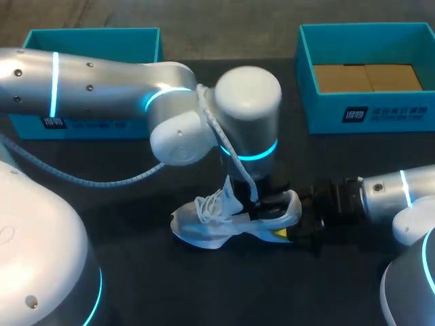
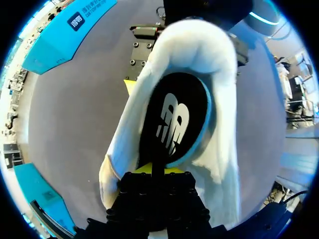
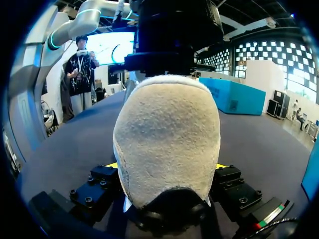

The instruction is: Take the shoe out of the shoebox, open the shoe tongue, remove and reinsert the insole, then place the shoe into the shoebox

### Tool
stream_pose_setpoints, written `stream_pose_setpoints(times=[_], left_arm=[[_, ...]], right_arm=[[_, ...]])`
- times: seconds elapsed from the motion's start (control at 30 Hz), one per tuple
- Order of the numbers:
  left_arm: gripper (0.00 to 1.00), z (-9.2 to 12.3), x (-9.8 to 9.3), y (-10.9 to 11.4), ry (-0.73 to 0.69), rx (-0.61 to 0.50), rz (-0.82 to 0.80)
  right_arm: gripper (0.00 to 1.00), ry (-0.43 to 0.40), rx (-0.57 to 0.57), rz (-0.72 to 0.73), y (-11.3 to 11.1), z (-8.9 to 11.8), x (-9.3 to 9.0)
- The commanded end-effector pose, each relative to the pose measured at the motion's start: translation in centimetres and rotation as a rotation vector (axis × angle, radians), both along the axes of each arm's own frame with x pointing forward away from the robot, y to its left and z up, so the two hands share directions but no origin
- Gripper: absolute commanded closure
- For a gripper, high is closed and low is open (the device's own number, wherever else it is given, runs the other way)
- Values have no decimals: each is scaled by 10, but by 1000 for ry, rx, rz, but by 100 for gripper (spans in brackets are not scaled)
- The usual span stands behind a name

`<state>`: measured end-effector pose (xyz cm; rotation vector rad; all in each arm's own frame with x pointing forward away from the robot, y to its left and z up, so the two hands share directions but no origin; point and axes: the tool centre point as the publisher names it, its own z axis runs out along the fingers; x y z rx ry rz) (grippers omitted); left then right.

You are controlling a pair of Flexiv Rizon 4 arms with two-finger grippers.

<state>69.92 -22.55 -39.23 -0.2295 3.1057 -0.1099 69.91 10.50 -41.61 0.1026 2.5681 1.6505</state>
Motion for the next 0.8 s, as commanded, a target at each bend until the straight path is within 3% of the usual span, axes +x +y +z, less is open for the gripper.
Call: stream_pose_setpoints(times=[0.03,0.8], left_arm=[[100,15,5,18,92,-78,-35],[100,33,-12,9,287,-157,-225]], right_arm=[[100,-2,-4,-2,0,0,-4],[100,-2,-4,-2,0,0,-4]])
